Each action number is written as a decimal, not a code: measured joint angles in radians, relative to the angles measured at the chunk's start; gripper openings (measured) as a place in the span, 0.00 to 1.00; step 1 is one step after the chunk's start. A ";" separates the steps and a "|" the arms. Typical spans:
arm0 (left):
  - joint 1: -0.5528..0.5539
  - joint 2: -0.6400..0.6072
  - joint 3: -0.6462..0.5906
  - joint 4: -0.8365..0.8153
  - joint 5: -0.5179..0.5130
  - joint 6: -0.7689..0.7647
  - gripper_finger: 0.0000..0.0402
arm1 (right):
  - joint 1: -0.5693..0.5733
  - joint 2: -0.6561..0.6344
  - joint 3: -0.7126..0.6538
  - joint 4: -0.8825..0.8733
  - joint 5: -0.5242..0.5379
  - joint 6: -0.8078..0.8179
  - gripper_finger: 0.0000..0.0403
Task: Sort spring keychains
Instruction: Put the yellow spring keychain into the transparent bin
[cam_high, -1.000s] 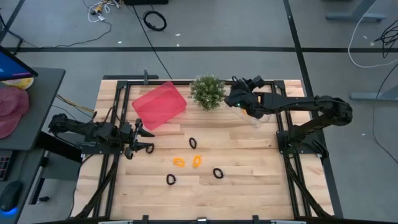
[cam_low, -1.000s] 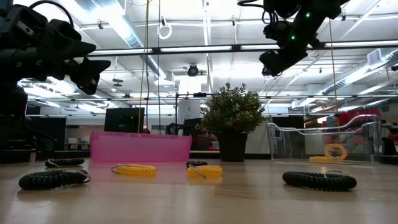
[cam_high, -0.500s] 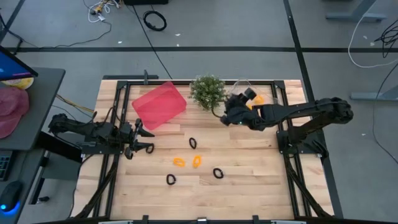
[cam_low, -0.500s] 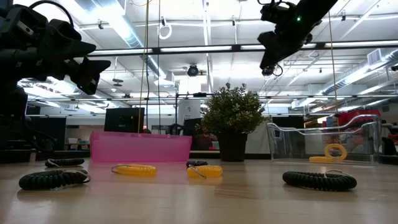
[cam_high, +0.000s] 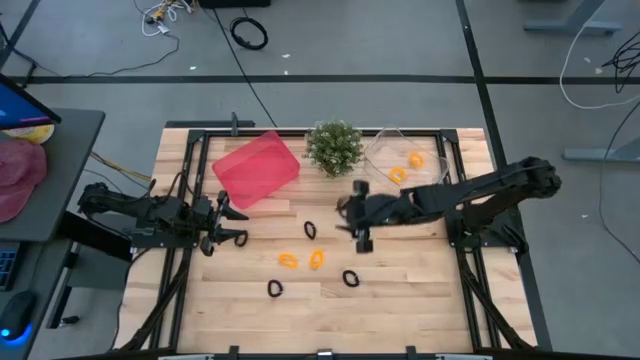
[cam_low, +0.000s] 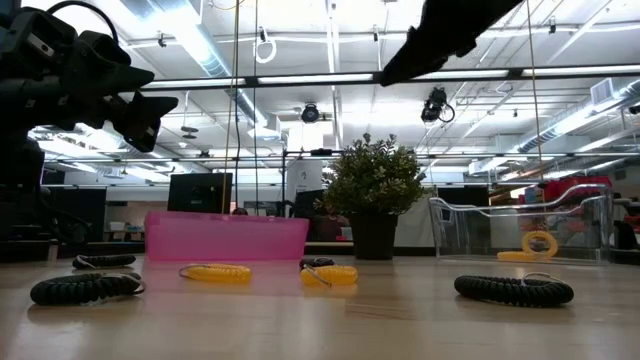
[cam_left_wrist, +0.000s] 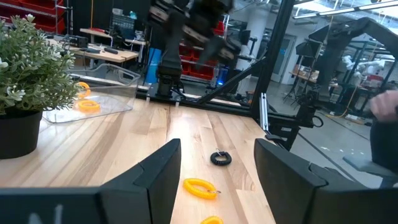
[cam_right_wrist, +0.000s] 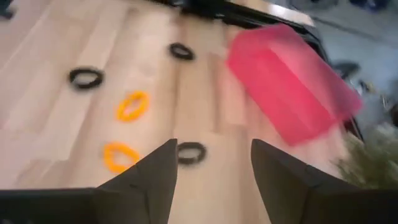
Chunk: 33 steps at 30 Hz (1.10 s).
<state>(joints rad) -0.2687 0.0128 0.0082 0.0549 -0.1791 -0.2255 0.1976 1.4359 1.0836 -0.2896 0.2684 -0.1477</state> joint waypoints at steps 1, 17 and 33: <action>0.000 0.000 0.000 0.000 0.000 0.000 0.52 | 0.010 0.020 0.000 0.027 -0.002 -0.025 0.52; 0.000 0.000 0.000 0.000 0.000 0.000 0.52 | 0.042 0.275 0.192 -0.054 -0.073 0.005 0.52; 0.000 0.000 0.000 0.000 0.000 0.000 0.52 | 0.070 0.399 0.232 -0.096 -0.157 0.110 0.52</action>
<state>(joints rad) -0.2687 0.0128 0.0082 0.0547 -0.1791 -0.2253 0.2679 1.8345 1.3151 -0.3861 0.1114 -0.0376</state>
